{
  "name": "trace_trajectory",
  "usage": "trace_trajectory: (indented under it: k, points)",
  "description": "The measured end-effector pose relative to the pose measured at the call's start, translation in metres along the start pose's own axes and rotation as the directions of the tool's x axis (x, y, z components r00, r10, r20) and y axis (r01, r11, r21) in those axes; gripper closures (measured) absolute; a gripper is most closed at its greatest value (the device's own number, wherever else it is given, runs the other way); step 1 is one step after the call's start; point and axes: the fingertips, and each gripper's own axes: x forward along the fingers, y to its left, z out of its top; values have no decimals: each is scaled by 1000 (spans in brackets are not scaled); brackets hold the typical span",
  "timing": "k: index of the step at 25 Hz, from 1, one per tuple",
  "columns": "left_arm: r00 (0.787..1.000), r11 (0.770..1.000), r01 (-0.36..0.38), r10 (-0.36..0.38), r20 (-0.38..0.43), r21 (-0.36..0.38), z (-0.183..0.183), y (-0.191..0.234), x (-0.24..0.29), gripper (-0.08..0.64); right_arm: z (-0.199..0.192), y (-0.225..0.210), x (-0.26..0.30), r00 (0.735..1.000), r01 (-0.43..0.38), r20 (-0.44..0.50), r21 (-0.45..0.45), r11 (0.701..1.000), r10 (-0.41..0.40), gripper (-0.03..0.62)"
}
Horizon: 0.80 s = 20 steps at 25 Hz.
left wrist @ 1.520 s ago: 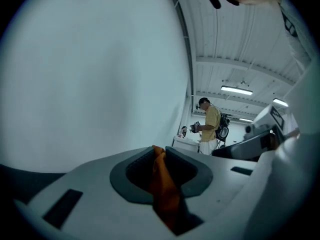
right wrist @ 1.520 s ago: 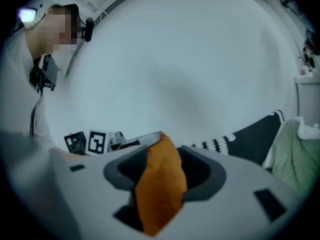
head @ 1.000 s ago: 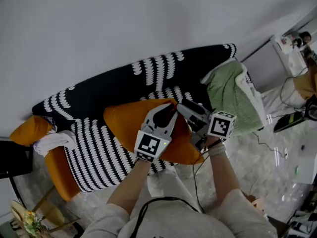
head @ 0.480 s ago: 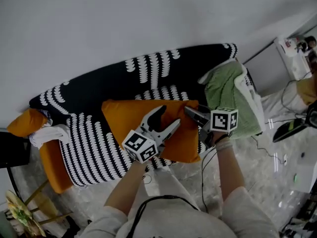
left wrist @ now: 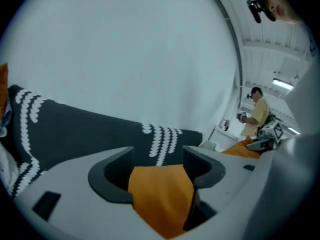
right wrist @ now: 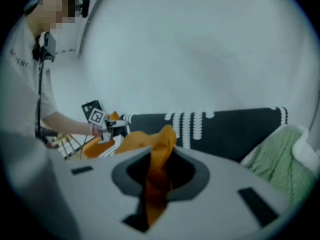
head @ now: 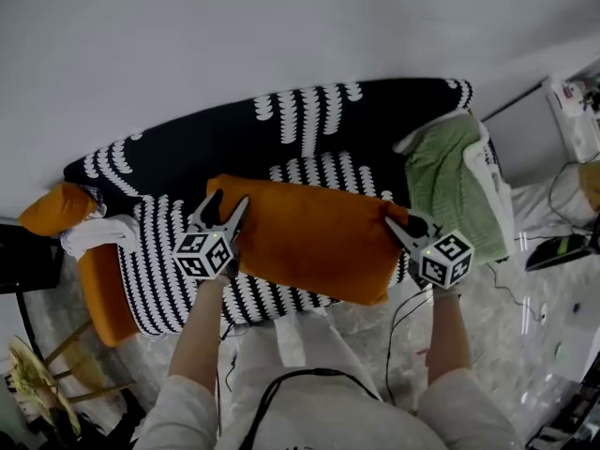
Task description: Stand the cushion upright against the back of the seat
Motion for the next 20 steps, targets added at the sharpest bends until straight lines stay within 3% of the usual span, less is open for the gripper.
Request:
trace_trajectory:
  k: [3, 5, 9, 11, 13, 14, 16, 20]
  points:
    - [985, 984, -162, 156, -75, -81, -12, 63, -2, 221, -14, 3, -13, 1000, -11, 16, -65, 998, 12, 526]
    - [974, 960, -213, 195, -112, -182, -21, 89, 1, 194, -24, 5, -21, 1000, -19, 17, -89, 996, 21, 528]
    - [969, 914, -209, 145, -201, -347, -45, 104, 15, 183, -39, 15, -37, 999, -41, 4, -97, 994, 41, 531]
    - [966, 911, -190, 106, -236, -367, -54, 101, 22, 184, -44, 18, -43, 999, -47, -3, -100, 994, 47, 531]
    - [967, 922, -174, 95, -235, -345, -53, 97, 25, 188, -49, 16, -45, 999, -40, -7, -94, 995, 39, 531]
    - [969, 927, -172, 100, -224, -332, -50, 95, 26, 243, -51, 14, -46, 1000, -30, -8, -85, 996, 29, 531]
    - [974, 933, -174, 117, -193, -315, -45, 92, 24, 427, -53, 7, -45, 1000, -1, -3, -54, 999, 1, 531]
    - [987, 933, -124, 82, -136, -338, -36, 75, 19, 500, -49, -18, -41, 995, 95, 11, 44, 994, -96, 531]
